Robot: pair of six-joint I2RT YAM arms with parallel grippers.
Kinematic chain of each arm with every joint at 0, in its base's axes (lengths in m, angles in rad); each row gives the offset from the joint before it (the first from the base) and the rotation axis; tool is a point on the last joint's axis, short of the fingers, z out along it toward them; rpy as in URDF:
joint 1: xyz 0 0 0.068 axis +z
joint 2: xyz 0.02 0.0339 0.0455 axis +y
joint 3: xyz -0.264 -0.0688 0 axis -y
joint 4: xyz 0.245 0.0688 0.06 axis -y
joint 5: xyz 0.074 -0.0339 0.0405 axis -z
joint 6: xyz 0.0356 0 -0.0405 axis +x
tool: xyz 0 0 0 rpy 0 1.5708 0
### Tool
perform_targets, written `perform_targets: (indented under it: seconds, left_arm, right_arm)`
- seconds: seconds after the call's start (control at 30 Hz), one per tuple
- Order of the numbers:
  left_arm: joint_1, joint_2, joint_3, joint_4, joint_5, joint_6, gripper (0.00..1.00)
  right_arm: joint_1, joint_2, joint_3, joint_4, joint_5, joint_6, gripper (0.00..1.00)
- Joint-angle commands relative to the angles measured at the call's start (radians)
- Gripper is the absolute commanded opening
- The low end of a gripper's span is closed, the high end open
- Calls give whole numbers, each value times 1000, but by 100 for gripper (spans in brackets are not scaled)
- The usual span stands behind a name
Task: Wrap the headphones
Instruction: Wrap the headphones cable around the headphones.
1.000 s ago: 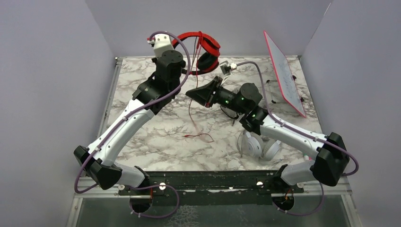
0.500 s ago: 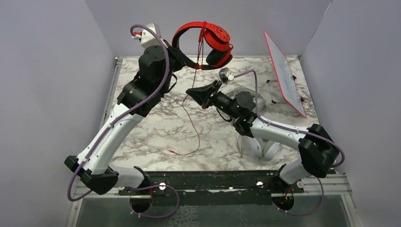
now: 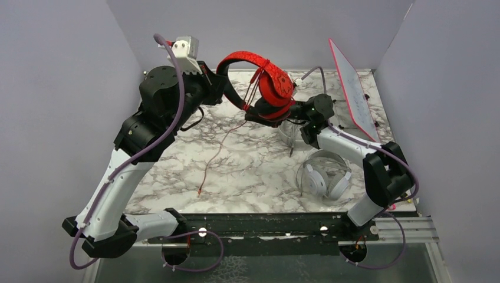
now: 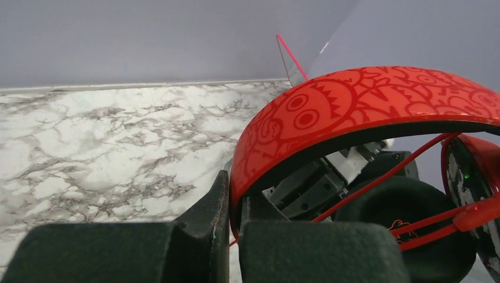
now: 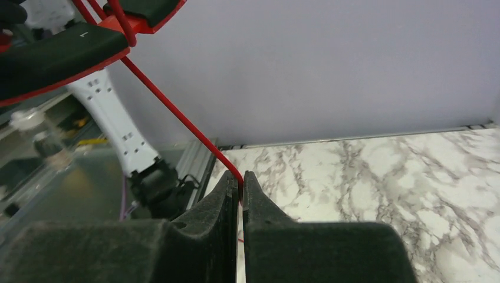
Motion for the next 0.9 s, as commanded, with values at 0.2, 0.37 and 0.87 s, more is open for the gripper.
perform_targets:
  seconds: [0.2, 0.37, 0.87]
  left_arm:
    - [-3, -120, -32, 63, 32, -310, 0]
    - [-3, -109, -15, 61, -64, -369, 0]
    - [-3, -29, 131, -10, -163, -348, 0]
  right_arm:
    - [20, 100, -15, 108, 95, 116, 17]
    - [64, 156, 6, 220, 224, 76, 28]
    - [-23, -26, -143, -306, 123, -194, 85]
